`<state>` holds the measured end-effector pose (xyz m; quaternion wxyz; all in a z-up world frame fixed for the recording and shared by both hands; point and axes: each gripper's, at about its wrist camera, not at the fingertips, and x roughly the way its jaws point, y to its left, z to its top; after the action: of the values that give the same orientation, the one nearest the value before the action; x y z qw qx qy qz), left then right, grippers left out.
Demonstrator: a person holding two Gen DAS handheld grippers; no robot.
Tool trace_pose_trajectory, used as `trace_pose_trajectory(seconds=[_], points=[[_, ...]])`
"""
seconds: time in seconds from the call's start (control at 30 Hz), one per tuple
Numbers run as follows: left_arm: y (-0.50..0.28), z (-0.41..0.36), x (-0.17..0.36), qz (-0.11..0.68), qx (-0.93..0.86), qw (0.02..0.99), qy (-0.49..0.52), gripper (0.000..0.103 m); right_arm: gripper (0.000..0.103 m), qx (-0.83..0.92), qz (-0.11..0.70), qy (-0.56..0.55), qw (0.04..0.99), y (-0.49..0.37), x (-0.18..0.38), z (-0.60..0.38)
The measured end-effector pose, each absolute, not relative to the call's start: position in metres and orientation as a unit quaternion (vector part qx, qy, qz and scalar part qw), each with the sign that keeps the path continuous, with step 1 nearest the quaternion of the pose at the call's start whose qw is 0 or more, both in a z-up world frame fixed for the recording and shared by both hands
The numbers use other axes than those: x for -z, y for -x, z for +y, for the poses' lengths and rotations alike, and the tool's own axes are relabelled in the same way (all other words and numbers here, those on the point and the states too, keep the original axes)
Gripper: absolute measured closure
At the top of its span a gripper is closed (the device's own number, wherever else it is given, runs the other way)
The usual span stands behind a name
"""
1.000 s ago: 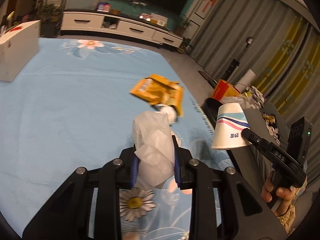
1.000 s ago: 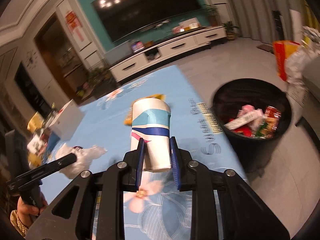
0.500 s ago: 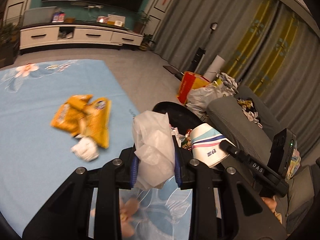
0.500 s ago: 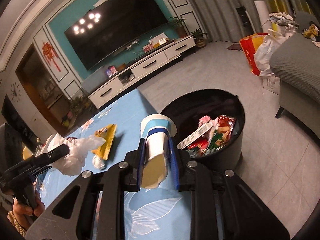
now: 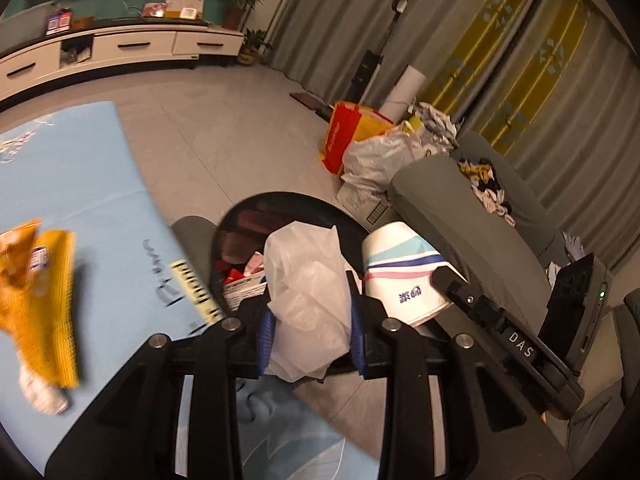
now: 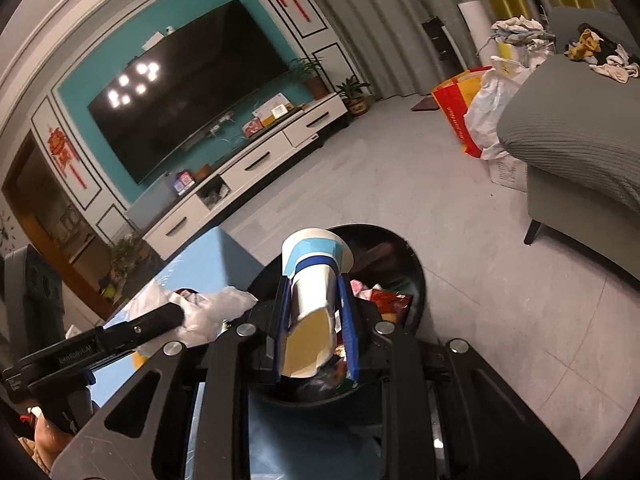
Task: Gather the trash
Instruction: 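Carry the tissue and cup over the black bin and open both tools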
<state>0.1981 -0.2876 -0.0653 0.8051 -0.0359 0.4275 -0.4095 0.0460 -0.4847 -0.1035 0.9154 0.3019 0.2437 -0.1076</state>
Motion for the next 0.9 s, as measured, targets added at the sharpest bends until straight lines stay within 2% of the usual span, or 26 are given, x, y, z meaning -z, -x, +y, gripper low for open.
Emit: trace_pose_trajectory(seconds=[0.1,0.13,0.17,0.2,0.47,0.77,0.9], points=[[-0.204,-0.304,0.077,0.436,0.406,0.803,0.030,0.049,0.072,0.105,0.257,-0.319,0.906,-0.057,0.121,-0.496],[-0.206,-0.307,0.080,0.437,0.401,0.805,0.026,0.040,0.066,0.105,0.261,-0.328,0.902,-0.059,0.126,-0.498],[-0.207,-0.308,0.083,0.438,0.394,0.808,0.024,0.035,0.053,0.112,0.269,-0.345,0.892,-0.060,0.136,-0.503],[-0.209,-0.309,0.086,0.442,0.392,0.807,0.027,0.035,0.048,0.118,0.271,-0.354,0.887,-0.059,0.141,-0.506],[-0.194,-0.264,0.094,0.457,0.369,0.807,0.050,0.017,0.047,0.123,0.252,-0.375,0.884,-0.024,0.136,-0.503],[-0.166,-0.148,0.082,0.467,0.281,0.833,0.095,0.012,0.043,0.078,0.273,-0.342,0.896,-0.007,0.116,-0.461],[-0.160,-0.089,0.090,0.478,0.203,0.847,0.110,0.011,0.037,0.048,0.302,-0.324,0.895,-0.015,0.116,-0.428]])
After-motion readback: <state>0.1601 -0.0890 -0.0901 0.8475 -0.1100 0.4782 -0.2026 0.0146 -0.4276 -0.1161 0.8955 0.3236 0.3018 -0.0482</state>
